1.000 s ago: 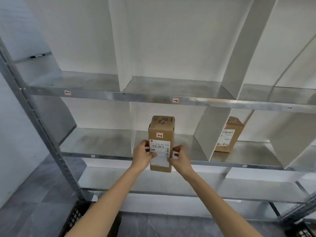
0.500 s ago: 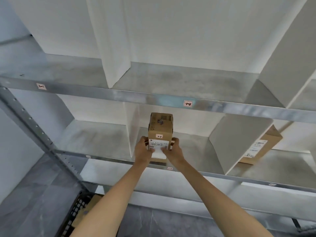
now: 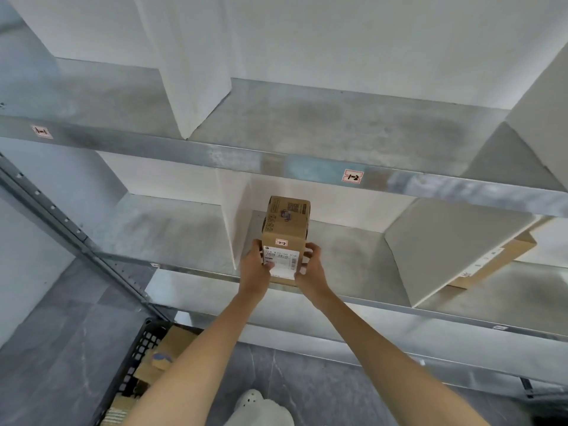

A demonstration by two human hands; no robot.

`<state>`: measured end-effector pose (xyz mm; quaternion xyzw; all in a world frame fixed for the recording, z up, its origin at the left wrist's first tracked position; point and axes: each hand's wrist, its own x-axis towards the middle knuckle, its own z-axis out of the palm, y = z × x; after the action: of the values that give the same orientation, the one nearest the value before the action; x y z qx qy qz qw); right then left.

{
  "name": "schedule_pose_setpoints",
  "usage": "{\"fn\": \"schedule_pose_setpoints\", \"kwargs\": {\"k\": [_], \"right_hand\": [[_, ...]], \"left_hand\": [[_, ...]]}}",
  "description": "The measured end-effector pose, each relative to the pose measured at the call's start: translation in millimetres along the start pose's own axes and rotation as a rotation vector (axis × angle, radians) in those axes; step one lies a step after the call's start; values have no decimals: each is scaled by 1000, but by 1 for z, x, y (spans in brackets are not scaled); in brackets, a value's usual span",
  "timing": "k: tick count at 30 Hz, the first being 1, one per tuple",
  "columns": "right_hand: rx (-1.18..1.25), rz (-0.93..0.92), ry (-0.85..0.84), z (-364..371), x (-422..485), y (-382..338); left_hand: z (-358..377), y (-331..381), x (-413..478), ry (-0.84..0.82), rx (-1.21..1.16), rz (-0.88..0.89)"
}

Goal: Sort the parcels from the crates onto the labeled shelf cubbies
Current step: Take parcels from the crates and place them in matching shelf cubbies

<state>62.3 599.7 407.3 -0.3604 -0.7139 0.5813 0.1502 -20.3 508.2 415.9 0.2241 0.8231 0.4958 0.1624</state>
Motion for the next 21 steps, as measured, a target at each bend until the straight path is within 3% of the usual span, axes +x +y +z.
{"fn": "schedule_pose_setpoints", "kwargs": {"k": [11, 21], "right_hand": [[66, 58, 15, 3, 37, -9], [10, 108, 35, 7, 57, -14]], "left_hand": [[-1, 4, 35, -15, 152, 28], [5, 1, 60, -19, 127, -59]]}}
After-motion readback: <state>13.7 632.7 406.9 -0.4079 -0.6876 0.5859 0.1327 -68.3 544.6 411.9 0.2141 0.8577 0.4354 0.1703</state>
